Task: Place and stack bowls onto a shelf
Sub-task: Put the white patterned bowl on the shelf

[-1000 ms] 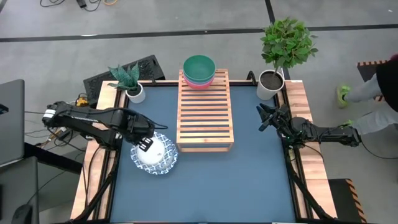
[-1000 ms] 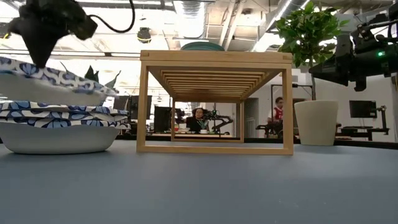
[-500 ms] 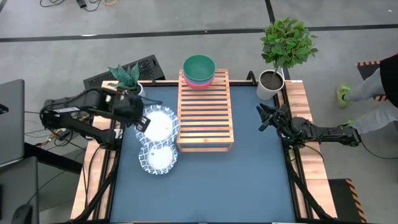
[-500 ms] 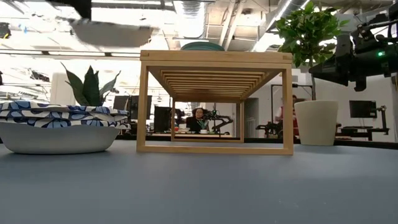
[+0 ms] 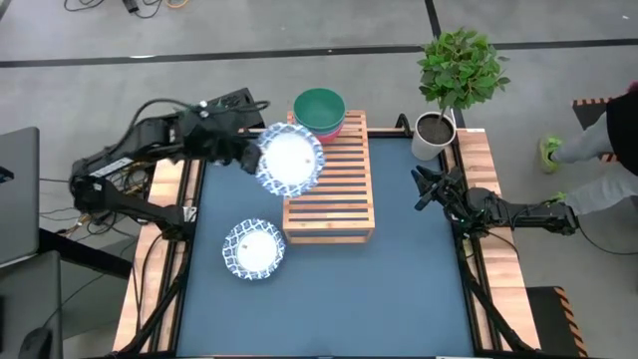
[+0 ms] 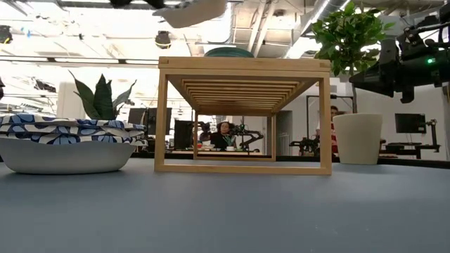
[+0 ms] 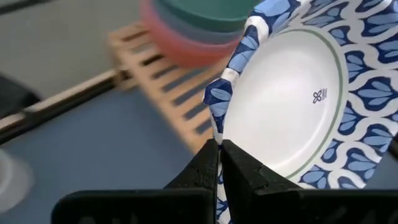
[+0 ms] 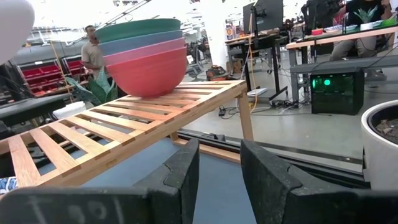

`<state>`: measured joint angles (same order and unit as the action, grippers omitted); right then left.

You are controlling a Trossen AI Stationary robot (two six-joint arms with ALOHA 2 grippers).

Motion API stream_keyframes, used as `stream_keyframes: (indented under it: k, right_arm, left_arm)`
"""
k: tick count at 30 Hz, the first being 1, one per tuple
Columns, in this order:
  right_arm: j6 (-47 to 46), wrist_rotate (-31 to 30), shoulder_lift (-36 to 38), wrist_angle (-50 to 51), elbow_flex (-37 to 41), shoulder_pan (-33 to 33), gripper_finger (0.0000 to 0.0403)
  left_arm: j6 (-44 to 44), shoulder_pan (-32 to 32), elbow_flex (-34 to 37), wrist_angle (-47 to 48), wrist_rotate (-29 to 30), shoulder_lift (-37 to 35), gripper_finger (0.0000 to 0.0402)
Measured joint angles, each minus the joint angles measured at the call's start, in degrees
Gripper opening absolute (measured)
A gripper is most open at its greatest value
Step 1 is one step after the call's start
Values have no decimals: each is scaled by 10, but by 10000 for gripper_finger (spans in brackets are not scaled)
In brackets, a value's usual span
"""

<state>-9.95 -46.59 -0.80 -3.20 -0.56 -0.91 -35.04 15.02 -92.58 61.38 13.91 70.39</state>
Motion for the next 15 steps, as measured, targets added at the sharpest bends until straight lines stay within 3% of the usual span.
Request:
stream_keyframes:
  k: [6,15]
  right_arm:
    - [1,-1,0,0,0,0,143]
    - [1,-2,0,0,0,0,143]
  left_arm:
    - [14,42,0,-58,-128,75,0]
    - [-7,64,0,-56,-289,192,0]
